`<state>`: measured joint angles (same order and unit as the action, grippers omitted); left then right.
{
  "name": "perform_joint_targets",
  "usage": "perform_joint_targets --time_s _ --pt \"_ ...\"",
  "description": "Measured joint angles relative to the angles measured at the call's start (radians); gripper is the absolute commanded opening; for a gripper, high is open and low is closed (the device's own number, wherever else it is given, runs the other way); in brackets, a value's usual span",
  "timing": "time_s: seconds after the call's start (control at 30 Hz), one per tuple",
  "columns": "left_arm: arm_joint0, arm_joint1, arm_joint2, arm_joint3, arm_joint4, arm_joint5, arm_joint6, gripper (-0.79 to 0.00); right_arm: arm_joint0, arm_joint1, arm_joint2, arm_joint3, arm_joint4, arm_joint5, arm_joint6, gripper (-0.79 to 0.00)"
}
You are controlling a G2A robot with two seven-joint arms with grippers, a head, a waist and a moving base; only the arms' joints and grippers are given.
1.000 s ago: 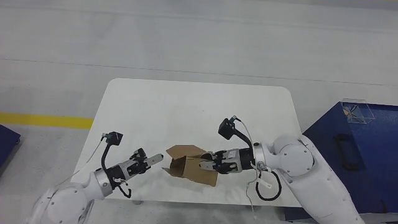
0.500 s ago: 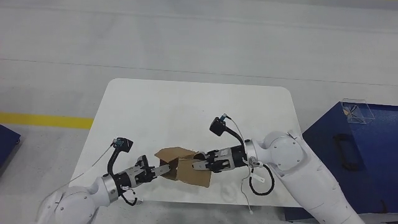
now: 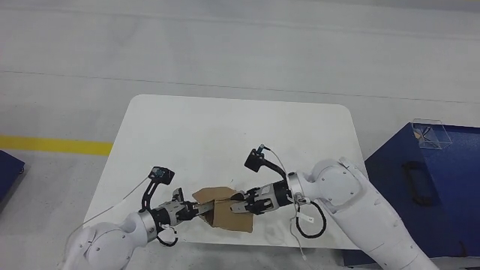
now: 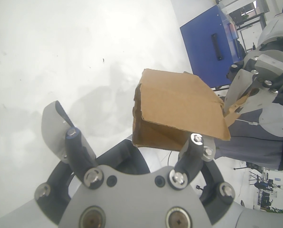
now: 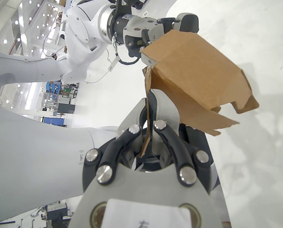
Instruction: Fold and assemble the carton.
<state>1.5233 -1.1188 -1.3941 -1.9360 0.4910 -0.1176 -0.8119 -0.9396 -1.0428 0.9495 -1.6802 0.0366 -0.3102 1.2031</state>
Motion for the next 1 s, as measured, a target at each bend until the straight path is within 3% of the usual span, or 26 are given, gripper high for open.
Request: perform_joint_targets --time_s 0.6,0.9,1.0 --pt "-0.038 0.002 0.052 0.029 0.028 0.076 -0.009 -0.006 -0.004 0.007 0.000 -0.023 -0.061 -0.015 -0.016 -0.785" --pt "-0.066 0.002 0.071 0.062 0.008 0.096 -0.019 -0.102 -0.010 0.011 0.000 -0.045 -0.104 -0.059 -0.037 -0.785" --pt "-0.072 0.003 0.075 0.068 -0.008 0.091 -0.020 -0.203 -0.014 0.011 -0.005 -0.052 -0.112 -0.067 -0.039 -0.785"
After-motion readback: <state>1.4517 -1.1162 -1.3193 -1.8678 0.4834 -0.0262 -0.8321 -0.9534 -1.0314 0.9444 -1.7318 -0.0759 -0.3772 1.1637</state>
